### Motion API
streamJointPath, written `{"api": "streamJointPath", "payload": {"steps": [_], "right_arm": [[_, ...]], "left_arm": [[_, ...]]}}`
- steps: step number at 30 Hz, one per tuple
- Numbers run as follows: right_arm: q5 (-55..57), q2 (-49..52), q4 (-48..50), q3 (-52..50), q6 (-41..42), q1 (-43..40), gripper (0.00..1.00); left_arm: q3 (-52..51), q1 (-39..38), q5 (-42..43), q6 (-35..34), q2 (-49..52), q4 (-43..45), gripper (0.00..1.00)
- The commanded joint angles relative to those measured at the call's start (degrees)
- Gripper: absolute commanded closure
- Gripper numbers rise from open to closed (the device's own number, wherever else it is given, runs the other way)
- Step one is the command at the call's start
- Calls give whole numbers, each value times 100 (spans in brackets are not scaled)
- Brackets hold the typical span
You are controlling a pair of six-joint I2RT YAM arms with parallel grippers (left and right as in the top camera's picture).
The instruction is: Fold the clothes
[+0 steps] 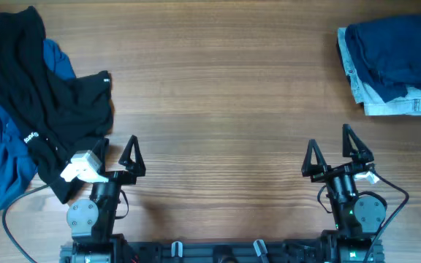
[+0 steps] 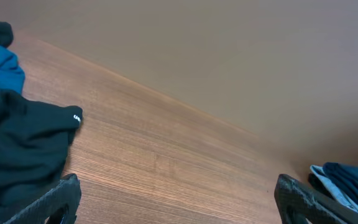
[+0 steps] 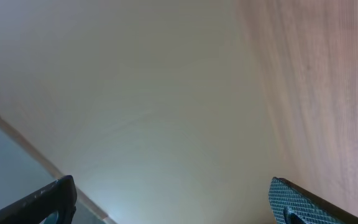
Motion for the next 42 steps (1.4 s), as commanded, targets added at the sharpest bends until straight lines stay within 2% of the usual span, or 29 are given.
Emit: {"api": "streamJointPath", "payload": {"steps": [1, 3, 4, 5, 6, 7, 8, 11, 15, 18, 21, 24, 27, 29, 32, 36, 39, 42], "right_arm": [[328, 15, -13, -4, 146, 24, 0], [400, 15, 326, -4, -232, 24, 0], [398, 15, 758, -4, -1023, 24, 0], [332, 15, 1462, -4, -2133, 24, 1], [146, 17, 2586, 2, -3788, 24, 0], [-105, 17, 3141, 94, -4970, 24, 1], [-299, 22, 3086, 297, -5574, 24, 0], [-647, 400, 1993, 1215, -6763, 24, 0], [-1606, 1853, 1792, 2245, -7989, 24, 1], [-2013, 3075, 1128, 3152, -8710, 24, 1], [-2192, 4402, 129, 4301, -9490, 24, 0], [-2103, 5539, -1049, 5410, -10253, 24, 0], [-1731, 6763, -1954, 6304, -10450, 24, 1], [-1443, 7405, -2352, 6570, -10509, 24, 0], [-1226, 8413, -2649, 6618, -10356, -85, 0], [-1226, 9409, -2876, 6616, -10421, -197, 0], [-1399, 9488, -2916, 6616, -10461, -197, 0], [-1895, 9490, -2994, 6616, -10852, -192, 0]], "left_arm": [[-7, 59, 33, -28, 2, 33, 0], [-7, 57, -144, -37, 2, 317, 0], [-7, 57, -136, -35, 2, 612, 0], [-7, 57, -59, -31, 2, 876, 0], [0, 57, 153, -2, 2, 1290, 0], [74, 57, 302, 11, 2, 1425, 0], [208, 57, 398, 13, 31, 1366, 0], [918, 57, 658, 444, 533, 951, 0], [2059, 57, 925, 468, 2004, 809, 0], [3051, 57, 1220, 811, 3176, 343, 0], [4430, 57, 1191, 1401, 4415, -909, 0], [5584, 59, 940, 1829, 5536, -2024, 0], [6450, 59, 304, 1851, 6721, -2940, 0], [6704, 85, 15, 1886, 7340, -3296, 0], [6719, 245, 22, 1967, 7973, -3359, 0], [6717, 321, 20, 1967, 8247, -3311, 0], [6697, 321, -151, 1937, 8341, -3558, 3], [6697, 321, -636, 1759, 8730, -4369, 2]]}}
